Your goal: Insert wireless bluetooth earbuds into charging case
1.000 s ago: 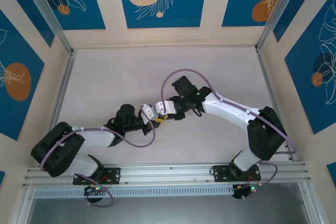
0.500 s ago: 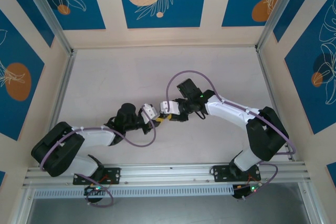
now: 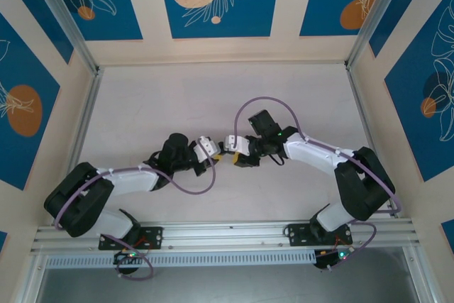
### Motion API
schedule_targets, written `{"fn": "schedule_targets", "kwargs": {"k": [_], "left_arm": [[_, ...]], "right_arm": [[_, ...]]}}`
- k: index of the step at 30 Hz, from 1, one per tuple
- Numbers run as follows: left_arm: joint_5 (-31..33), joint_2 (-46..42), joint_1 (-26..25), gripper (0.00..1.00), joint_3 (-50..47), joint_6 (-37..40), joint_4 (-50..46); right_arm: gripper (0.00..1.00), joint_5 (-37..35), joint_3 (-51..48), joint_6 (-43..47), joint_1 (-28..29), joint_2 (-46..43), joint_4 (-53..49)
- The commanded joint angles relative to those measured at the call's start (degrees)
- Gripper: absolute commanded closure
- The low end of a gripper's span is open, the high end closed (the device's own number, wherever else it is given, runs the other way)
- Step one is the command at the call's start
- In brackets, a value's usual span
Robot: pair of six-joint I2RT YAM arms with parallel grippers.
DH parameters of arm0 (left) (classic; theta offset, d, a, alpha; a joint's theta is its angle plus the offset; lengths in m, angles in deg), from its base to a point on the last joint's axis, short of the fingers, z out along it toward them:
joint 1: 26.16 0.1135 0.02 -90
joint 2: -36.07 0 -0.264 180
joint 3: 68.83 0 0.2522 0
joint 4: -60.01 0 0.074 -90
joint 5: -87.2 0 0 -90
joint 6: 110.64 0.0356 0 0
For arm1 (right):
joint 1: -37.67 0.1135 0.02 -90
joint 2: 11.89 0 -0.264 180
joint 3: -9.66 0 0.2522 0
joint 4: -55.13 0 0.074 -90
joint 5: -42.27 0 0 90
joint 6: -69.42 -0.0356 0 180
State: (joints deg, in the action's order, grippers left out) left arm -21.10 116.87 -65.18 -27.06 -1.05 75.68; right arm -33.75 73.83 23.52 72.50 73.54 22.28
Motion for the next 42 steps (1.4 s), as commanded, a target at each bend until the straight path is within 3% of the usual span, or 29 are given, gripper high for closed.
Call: {"fn": "schedule_targets", "kwargs": {"k": [1, 10, 19, 24, 29, 34, 37, 42], "left_arm": [[3.31, 0.07, -1.31, 0.87, 2.50, 5.35, -7.49], [7.30, 2.94, -4.00, 0.87, 6.37, 8.44, -13.55], [12.73, 6.35, -7.52, 0.87, 10.69, 10.61, -18.40], [15.29, 7.82, -8.98, 0.87, 13.32, 11.59, -21.53], [23.10, 10.74, -12.13, 0.87, 17.88, 16.51, -29.42], [26.80, 10.84, -13.61, 0.87, 18.83, 18.74, -31.83], [30.82, 10.92, -14.66, 0.87, 20.29, 20.51, -33.51], [31.32, 9.37, -14.72, 0.87, 19.19, 18.84, -30.69]], "right_arm": [[0.74, 2.18, -2.20, -4.20, -0.55, -3.12, 1.35], [0.71, -3.15, -3.66, -10.96, -0.92, -3.35, 2.67], [0.67, -3.72, -5.05, -17.64, -2.43, -5.97, 2.61], [0.64, -2.85, -4.45, -25.73, -4.87, -7.40, 2.02], [0.56, -0.03, -4.40, -40.00, -9.34, -9.14, 2.87], [0.52, 3.91, -4.42, -51.04, -14.46, -9.05, 2.69], [0.51, 6.72, -3.79, -55.59, -16.47, -7.70, 1.35], [0.51, 7.39, -0.85, -59.04, -16.50, -5.11, -5.05]]}}
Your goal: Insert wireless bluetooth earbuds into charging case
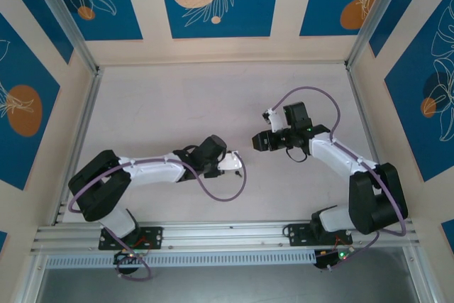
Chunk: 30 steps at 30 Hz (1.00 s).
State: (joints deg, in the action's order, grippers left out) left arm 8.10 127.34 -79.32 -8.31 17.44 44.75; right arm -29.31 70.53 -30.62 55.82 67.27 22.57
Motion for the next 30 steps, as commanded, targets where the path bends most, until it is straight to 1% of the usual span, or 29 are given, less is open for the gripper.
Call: {"fn": "schedule_targets", "kwargs": {"k": [1, 5, 8, 11, 14, 19, 25, 30], "left_arm": [[1.94, -1.59, -0.45, 0.87, -0.16, -0.70, 1.17], [1.76, -3.95, 0.23, 0.87, -2.55, -6.41, 5.19], [1.89, -5.36, 1.10, 0.87, -3.84, -12.02, 7.52], [1.79, -6.55, 1.62, 0.87, -5.11, -17.46, 9.39], [1.38, -7.96, 2.39, 0.87, -7.09, -23.22, 11.88], [-1.05, -12.06, 3.41, 0.86, -13.29, -31.70, 18.84], [1.31, -16.68, 4.35, 0.86, -17.85, -35.24, 20.22], [1.37, -19.35, 5.13, 0.86, -19.90, -36.48, 20.84]], "right_arm": [[0.51, 2.99, 3.10, -5.23, 0.36, 1.60, -6.89], [0.51, 2.86, 5.50, -5.71, 1.72, 2.54, -12.92], [0.52, 1.79, 7.85, -8.37, 3.53, 3.78, -18.34], [0.52, -2.68, 10.98, -10.93, 7.29, 5.64, -25.80], [0.52, -7.08, 14.32, -13.01, 10.62, 8.72, -31.18], [0.52, -12.17, 20.21, -13.76, 14.06, 15.93, -36.10], [0.53, -14.80, 25.87, -11.98, 18.50, 24.90, -39.86], [0.56, -16.52, 29.31, -10.76, 20.92, 30.02, -41.04]]}}
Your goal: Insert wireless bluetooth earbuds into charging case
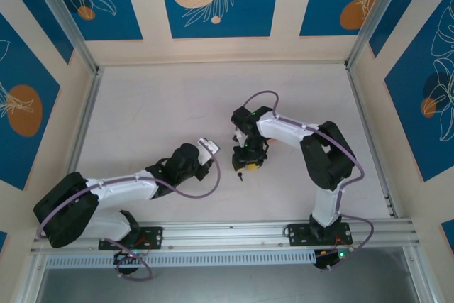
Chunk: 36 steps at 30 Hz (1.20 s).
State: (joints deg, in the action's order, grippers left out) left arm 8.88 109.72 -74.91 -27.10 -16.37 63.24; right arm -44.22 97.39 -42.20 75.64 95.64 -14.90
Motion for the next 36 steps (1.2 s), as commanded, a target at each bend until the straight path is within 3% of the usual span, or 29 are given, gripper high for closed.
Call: {"fn": "schedule_targets", "kwargs": {"k": [1, 19, 23, 29, 36], "left_arm": [[0.62, -2.12, 0.84, 0.86, -1.44, -2.93, 2.41], [1.22, -4.96, 0.93, 0.86, -3.36, -3.35, 2.69], [0.86, -5.06, 0.93, 0.86, -3.36, -3.27, 2.69], [0.56, -4.73, 0.93, 0.86, -3.27, -2.96, 2.58], [-2.34, -1.75, 0.93, 0.86, -3.99, -2.72, 6.94]], "right_arm": [[0.57, -1.74, 2.97, 0.92, 1.54, 2.55, -3.58], [0.65, -3.77, 5.39, 1.60, 4.80, 9.15, -2.20], [0.70, -4.20, 4.75, 0.94, 5.27, 9.35, -1.04], [0.79, -4.74, 4.04, -0.40, 5.27, 8.05, 0.18], [0.81, -6.28, 1.36, -2.64, 4.68, 2.39, 4.26]]}}
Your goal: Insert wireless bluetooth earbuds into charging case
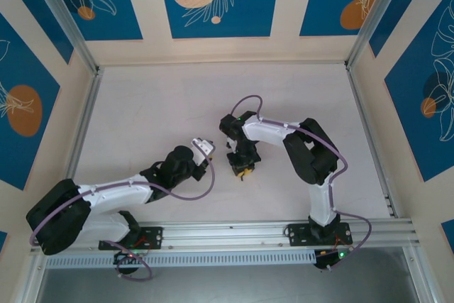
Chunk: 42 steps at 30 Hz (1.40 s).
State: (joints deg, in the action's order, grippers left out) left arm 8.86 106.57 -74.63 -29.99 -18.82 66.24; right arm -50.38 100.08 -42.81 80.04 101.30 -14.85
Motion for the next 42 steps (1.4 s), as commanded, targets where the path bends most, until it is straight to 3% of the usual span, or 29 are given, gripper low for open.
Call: {"fn": "schedule_targets", "kwargs": {"k": [1, 12, 20, 26, 42], "left_arm": [[-3.19, 2.14, 0.61, 0.86, -1.43, -0.54, 5.64], [-14.49, 13.66, 0.63, 0.86, -5.02, -0.59, 29.40], [-23.67, 21.30, 0.62, 0.86, -6.00, -1.77, 46.25], [-24.50, 24.24, 0.65, 0.86, -6.01, -3.22, 52.17], [-21.87, 25.35, 0.59, 0.86, -6.71, -3.23, 57.27]], "right_arm": [[0.81, -0.51, -1.85, -2.40, -0.03, -4.70, 5.19], [0.82, -2.90, -12.56, -3.40, -4.99, -22.79, 21.50], [0.82, -0.97, -19.51, 2.92, -5.19, -34.36, 32.64], [0.82, 0.96, -24.41, 4.38, -4.93, -40.17, 37.48], [0.82, 4.07, -28.50, 1.49, -3.92, -42.54, 41.72]]}}
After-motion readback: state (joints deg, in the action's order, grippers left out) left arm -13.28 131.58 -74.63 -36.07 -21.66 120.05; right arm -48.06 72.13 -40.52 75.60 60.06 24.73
